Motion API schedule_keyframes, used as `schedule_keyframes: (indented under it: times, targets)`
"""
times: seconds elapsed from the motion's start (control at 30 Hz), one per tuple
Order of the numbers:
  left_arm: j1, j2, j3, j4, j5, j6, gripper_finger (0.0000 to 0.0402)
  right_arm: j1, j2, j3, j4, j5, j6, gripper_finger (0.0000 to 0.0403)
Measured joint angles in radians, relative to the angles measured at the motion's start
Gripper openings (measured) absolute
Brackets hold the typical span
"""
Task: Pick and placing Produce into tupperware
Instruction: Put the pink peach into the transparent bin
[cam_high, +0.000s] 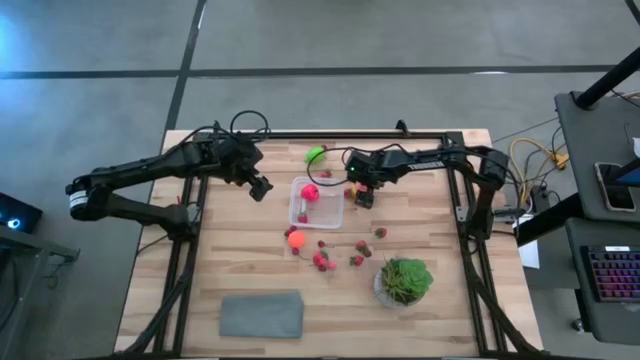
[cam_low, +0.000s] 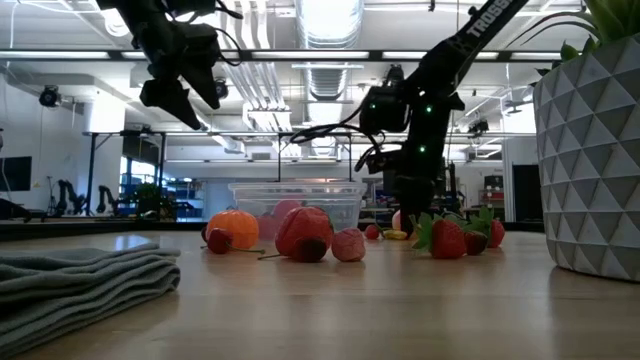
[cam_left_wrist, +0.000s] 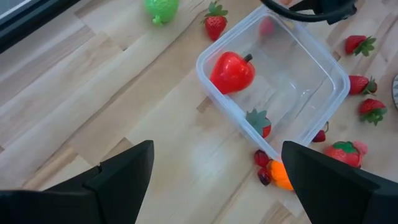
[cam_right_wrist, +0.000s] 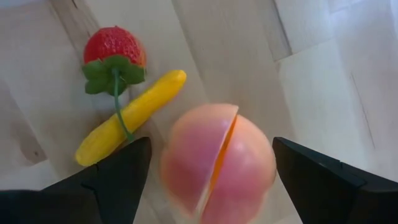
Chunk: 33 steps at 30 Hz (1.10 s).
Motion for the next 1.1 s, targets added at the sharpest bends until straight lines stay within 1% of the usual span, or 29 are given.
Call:
schedule_keyframes:
  times: [0.17, 0.4, 0.5, 0.57, 0.67, 0.83, 1.0, 1.1]
  targets:
    - [0.0, 0.0, 0.0, -0.003, 0.0, -0.001, 0.0338, 0.0, 0.002, 0.015, -0.016, 0.0, -0.001, 0.0315]
    - [0.0, 0.0, 0.0, 0.0, 0.0, 0.0, 0.0338, -0.008, -0.001, 0.015, -0.013, 0.008, -0.008, 0.0253]
    - [0.0, 0.0, 0.0, 0.0, 0.0, -0.001, 0.0338, -0.007, -0.001, 0.014, -0.017, 0.009, -0.008, 0.0239]
    - [0.0, 0.0, 0.0, 0.001, 0.0, -0.001, 0.0338, -0.007, -0.001, 0.014, -0.019, 0.007, -0.008, 0.0238]
    - [0.0, 0.0, 0.0, 0.001, 0.0, -0.002, 0.0338, -0.007, -0.003, 0.024, -0.048, 0.005, -0.008, 0.0249]
    - [0.0, 0.0, 0.0, 0.001, 0.0, -0.002, 0.0338, -0.006, -0.023, 0.083, -0.116, -0.012, 0.008, 0.0264]
    - [0.0, 0.0, 0.0, 0.025, 0.0, 0.0, 0.0338, -0.006, -0.072, 0.183, -0.171, -0.089, 0.052, 0.0254]
    - [0.0, 0.003, 0.0, 0.026, -0.003, 0.0, 0.0338, -0.004, -0.095, 0.262, -0.169, -0.205, 0.064, 0.0246]
